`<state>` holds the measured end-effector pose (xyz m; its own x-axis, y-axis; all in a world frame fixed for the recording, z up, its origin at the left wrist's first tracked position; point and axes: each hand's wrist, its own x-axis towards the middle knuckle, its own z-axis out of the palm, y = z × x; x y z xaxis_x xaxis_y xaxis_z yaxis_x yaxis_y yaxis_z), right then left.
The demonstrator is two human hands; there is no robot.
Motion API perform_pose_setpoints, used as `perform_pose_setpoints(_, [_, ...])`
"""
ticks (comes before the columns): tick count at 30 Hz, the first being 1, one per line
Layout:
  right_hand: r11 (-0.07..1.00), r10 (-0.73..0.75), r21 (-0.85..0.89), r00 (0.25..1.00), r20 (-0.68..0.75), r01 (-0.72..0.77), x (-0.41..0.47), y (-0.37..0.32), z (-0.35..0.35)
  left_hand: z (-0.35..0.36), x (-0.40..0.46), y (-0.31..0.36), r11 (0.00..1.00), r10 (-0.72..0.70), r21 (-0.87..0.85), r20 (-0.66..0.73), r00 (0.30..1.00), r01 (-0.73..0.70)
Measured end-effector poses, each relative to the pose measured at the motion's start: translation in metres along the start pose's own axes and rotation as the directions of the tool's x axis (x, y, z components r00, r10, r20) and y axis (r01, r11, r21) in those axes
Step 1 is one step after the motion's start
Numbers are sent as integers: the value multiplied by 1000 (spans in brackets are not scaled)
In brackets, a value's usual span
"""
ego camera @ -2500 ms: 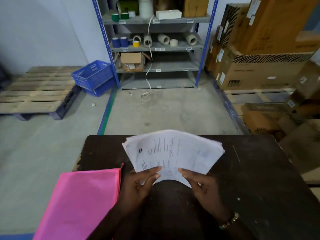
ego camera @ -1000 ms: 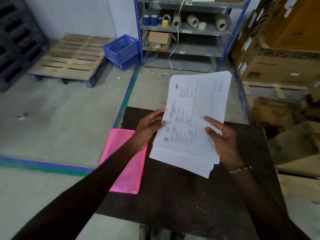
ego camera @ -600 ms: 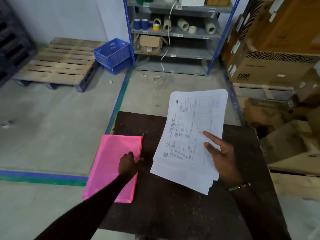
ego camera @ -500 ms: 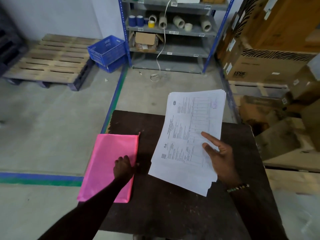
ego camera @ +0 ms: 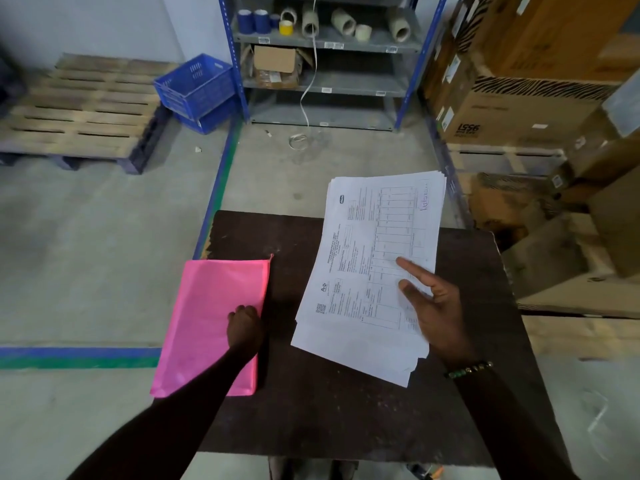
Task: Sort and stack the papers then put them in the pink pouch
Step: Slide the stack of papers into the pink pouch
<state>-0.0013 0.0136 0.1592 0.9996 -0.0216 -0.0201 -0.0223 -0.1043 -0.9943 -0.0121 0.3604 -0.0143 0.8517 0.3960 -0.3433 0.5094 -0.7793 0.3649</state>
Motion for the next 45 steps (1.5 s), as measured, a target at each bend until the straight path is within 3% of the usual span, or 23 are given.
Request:
perform_pose_setpoints(5, [999, -19, -36, 1000, 9, 19, 1, -1, -2, -18, -6, 12, 987, -21, -162, -69, 997, 10])
perform_pose_setpoints(11, [1000, -11, 14, 1000, 22, 11, 2, 2, 2, -42, -3, 20, 961, 113, -245, -71, 991, -127])
perform_pose_setpoints(19, [995, -97, 9, 995, 19, 97, 2, 8, 19, -81, -12, 46, 937, 101, -328, -86, 991, -124])
perform_pose_setpoints(25, [993, -104, -59, 994, -18, 102, 0, 25, 35, -100, -12, 53, 943, 155, -272, -145, 977, -190])
perform_pose_setpoints(31, [996, -92, -10, 994, -66, 91, -6, 32, 41, -109, -19, 59, 921, 208, -299, -163, 964, -250])
perform_pose_setpoints(40, [982, 120, 159, 988, -93, -105, -15, 43, 42, -92, -30, 63, 928, 194, -294, -149, 970, -230])
perform_pose_setpoints(45, [963, 263, 73, 964, -36, -260, -23, 58, 38, -86, -30, 67, 943, 152, -278, -129, 980, -183])
